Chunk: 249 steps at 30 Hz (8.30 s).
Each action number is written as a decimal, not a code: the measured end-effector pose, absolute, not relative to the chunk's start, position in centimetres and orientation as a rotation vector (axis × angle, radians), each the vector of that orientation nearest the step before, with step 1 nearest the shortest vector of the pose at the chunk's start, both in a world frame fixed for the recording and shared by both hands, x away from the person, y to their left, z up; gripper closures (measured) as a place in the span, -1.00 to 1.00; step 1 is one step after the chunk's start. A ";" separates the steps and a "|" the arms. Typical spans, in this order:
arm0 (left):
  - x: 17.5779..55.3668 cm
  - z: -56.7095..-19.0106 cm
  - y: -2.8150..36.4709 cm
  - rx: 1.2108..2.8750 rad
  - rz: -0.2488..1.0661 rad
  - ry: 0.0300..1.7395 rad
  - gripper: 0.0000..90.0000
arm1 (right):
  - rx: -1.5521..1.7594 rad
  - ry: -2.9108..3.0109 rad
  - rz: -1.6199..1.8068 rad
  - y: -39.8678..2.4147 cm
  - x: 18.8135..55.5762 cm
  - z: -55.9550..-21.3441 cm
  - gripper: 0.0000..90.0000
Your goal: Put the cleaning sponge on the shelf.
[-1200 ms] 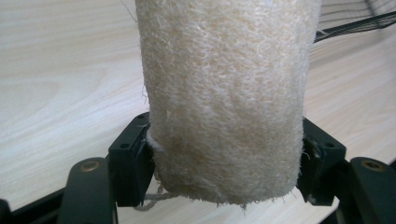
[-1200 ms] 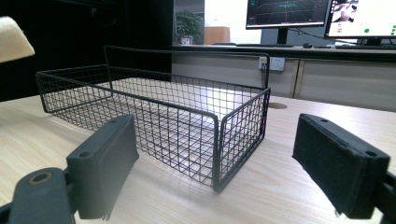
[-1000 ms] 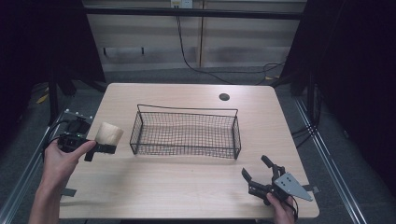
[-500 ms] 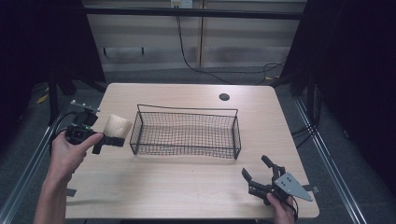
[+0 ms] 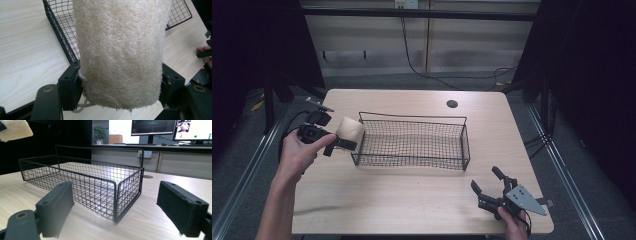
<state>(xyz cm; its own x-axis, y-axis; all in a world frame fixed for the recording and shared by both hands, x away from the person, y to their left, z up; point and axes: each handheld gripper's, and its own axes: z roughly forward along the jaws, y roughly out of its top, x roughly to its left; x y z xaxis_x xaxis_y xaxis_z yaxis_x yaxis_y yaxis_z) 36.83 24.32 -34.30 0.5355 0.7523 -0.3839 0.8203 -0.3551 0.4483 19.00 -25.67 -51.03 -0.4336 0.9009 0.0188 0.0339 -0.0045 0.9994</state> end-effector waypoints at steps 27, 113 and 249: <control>40.0 -35.6 18.6 2.311 -0.146 1.409 -0.28 | 0.993 1.554 1.526 -25.7 19.0 -51.0 -0.71; 42.9 -43.7 13.3 2.490 -0.088 1.733 -0.30 | 0.986 1.560 1.531 -25.7 19.0 -51.0 -0.71; 27.6 -40.0 27.9 1.978 0.133 1.298 -0.57 | 0.992 1.554 1.527 -25.7 19.0 -51.0 -0.71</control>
